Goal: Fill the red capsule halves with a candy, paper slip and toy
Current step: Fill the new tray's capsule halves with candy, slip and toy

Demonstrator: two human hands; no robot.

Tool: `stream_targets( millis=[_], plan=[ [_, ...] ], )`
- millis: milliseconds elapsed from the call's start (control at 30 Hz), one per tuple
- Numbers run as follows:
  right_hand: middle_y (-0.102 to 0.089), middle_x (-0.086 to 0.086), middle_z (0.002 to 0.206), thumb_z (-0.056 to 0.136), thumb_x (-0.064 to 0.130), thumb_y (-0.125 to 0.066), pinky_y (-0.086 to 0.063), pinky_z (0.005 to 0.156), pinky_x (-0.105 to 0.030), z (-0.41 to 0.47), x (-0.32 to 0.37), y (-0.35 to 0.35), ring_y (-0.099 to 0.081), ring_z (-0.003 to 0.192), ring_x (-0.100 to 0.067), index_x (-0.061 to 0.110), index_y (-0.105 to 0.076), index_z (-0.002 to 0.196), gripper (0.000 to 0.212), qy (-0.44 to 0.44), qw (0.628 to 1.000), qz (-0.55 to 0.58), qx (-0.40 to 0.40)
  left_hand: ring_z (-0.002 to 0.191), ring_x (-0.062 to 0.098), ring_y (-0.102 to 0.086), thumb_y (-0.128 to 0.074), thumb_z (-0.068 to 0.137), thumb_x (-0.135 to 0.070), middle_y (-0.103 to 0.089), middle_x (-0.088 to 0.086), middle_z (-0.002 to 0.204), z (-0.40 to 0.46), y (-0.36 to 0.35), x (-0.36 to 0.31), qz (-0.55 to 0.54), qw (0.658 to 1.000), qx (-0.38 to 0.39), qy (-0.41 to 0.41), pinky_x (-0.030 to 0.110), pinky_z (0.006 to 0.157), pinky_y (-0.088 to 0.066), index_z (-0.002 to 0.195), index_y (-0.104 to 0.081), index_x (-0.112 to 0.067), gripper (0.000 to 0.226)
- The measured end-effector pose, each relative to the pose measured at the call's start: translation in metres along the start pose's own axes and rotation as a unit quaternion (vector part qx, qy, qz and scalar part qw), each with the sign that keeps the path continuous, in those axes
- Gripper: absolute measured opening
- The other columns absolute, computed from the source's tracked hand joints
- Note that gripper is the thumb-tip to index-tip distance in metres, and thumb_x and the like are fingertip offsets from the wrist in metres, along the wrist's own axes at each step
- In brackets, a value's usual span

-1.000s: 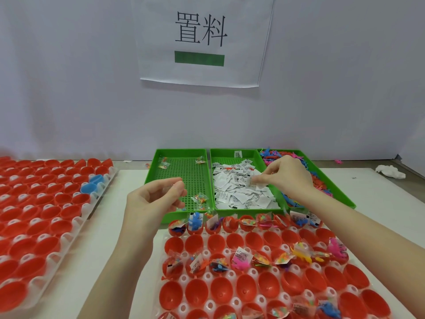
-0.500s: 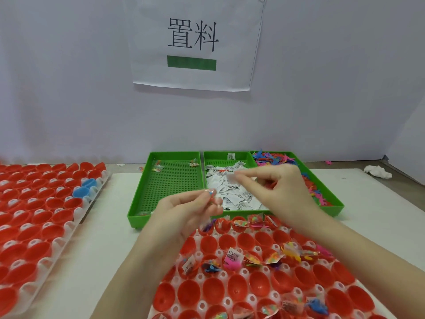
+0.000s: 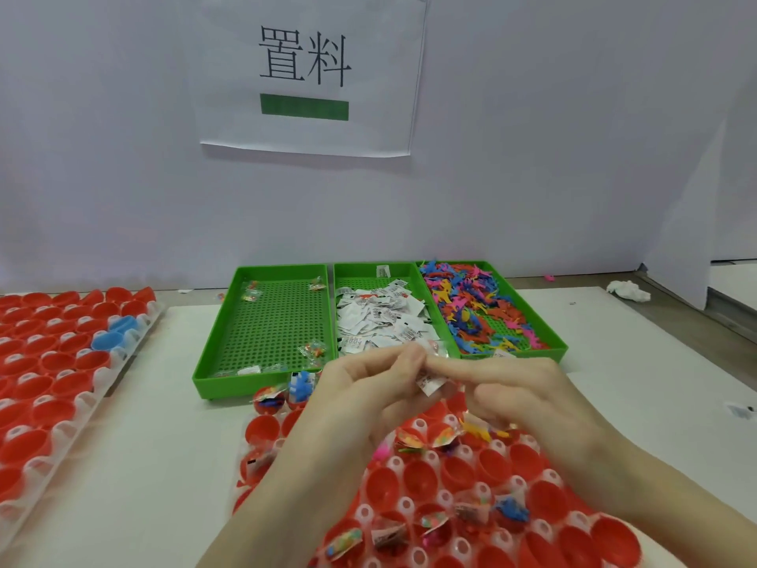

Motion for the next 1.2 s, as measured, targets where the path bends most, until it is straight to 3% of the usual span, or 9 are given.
stream_targets(
  millis=[100,267,333,500,733,800,900,1067,1200],
  plan=[
    [-0.040,0.006,0.036,0.053,0.011,-0.033,-0.026,0.037,-0.009,0.002,-0.007,0.001,-0.031,0.035,-0.004,0.035,-0.063,0.099,0.060,-0.129,0.978,0.151,0.062,0.066,0.002,-0.066,-0.061,0.068,-0.024,-0.072,-0.004,0.078,-0.001,-0.002,-0.001,0.023,1.000,0.001,-0.001,0.013,0.064,-0.052,0.082,-0.077,-0.013,0.024],
    [-0.051,0.004,0.060,0.066,0.019,-0.054,-0.040,0.048,-0.015,-0.012,0.006,0.018,-0.044,0.052,-0.007,0.025,-0.071,0.104,0.042,-0.075,0.944,0.319,-0.038,0.077,0.017,-0.071,-0.060,0.070,-0.024,-0.074,0.006,0.080,-0.006,-0.006,-0.004,0.052,0.998,-0.012,-0.033,0.017,0.067,-0.054,0.083,-0.076,-0.015,0.022],
    [-0.056,0.007,0.069,0.062,0.036,-0.077,-0.044,0.056,-0.013,-0.017,0.011,0.023,-0.050,0.061,-0.003,0.032,-0.067,0.111,0.050,-0.024,0.958,0.281,-0.055,0.073,0.017,-0.071,-0.061,0.069,-0.022,-0.073,0.006,0.077,-0.007,-0.008,-0.006,0.056,0.997,-0.020,-0.047,0.017,0.062,-0.054,0.081,-0.076,-0.015,0.020],
    [-0.062,0.015,0.082,0.073,0.041,-0.063,-0.044,0.066,-0.005,-0.016,0.031,0.019,-0.058,0.075,0.003,0.032,-0.062,0.112,0.040,0.077,0.991,0.062,-0.096,0.053,0.000,-0.061,-0.058,0.084,-0.008,-0.065,-0.008,0.055,-0.010,-0.017,-0.008,0.118,0.989,-0.031,-0.081,0.015,0.056,-0.053,0.085,-0.073,-0.010,0.015],
    [-0.063,0.024,0.088,0.079,0.058,-0.053,-0.043,0.078,-0.007,-0.016,0.016,0.011,-0.055,0.077,0.004,0.041,-0.069,0.105,0.035,-0.020,0.990,0.133,-0.041,0.049,-0.004,-0.054,-0.058,0.085,-0.006,-0.060,-0.009,0.051,-0.011,-0.021,-0.008,0.156,0.983,-0.022,-0.095,0.012,0.055,-0.051,0.081,-0.073,-0.010,0.016],
    [-0.068,0.016,0.096,0.080,0.043,-0.053,-0.045,0.078,-0.011,-0.018,0.014,0.013,-0.057,0.080,-0.002,0.048,-0.063,0.109,0.030,-0.047,0.983,0.169,-0.050,0.050,-0.005,-0.055,-0.058,0.085,-0.008,-0.060,-0.011,0.051,-0.011,-0.021,-0.008,0.163,0.982,-0.008,-0.093,0.012,0.056,-0.051,0.086,-0.073,-0.013,0.016],
    [-0.071,0.011,0.100,0.089,0.017,-0.050,-0.048,0.075,-0.011,-0.018,0.022,0.015,-0.066,0.086,-0.004,0.032,-0.060,0.117,0.033,-0.017,0.989,0.125,-0.078,0.054,-0.002,-0.058,-0.057,0.087,-0.006,-0.062,-0.005,0.057,-0.010,-0.020,-0.004,0.179,0.980,-0.004,-0.089,0.015,0.058,-0.053,0.088,-0.074,-0.011,0.017],
    [-0.067,0.001,0.087,0.071,-0.011,-0.061,-0.054,0.066,-0.018,-0.017,0.020,0.024,-0.068,0.065,-0.016,0.027,-0.057,0.111,0.055,-0.015,0.982,0.121,-0.146,0.053,-0.002,-0.057,-0.060,0.085,-0.009,-0.064,-0.005,0.058,-0.007,-0.018,0.001,0.169,0.983,-0.001,-0.074,0.021,0.065,-0.057,0.094,-0.073,-0.005,0.016],
    [-0.072,-0.001,0.070,0.062,-0.013,-0.069,-0.053,0.063,-0.016,-0.020,0.024,0.028,-0.070,0.065,-0.013,0.028,-0.055,0.108,0.064,-0.026,0.987,0.085,-0.135,0.071,0.010,-0.060,-0.062,0.082,-0.015,-0.069,0.023,0.089,-0.008,-0.021,0.005,0.142,0.988,0.034,-0.052,0.017,0.063,-0.054,0.091,-0.075,-0.010,0.016]
  ],
)
Point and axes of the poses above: each hand's wrist, its own z-axis towards the middle knuckle, its own y-axis out of the back of the hand, x = y × z, the point moved 5 cm from there along z, towards the middle knuckle
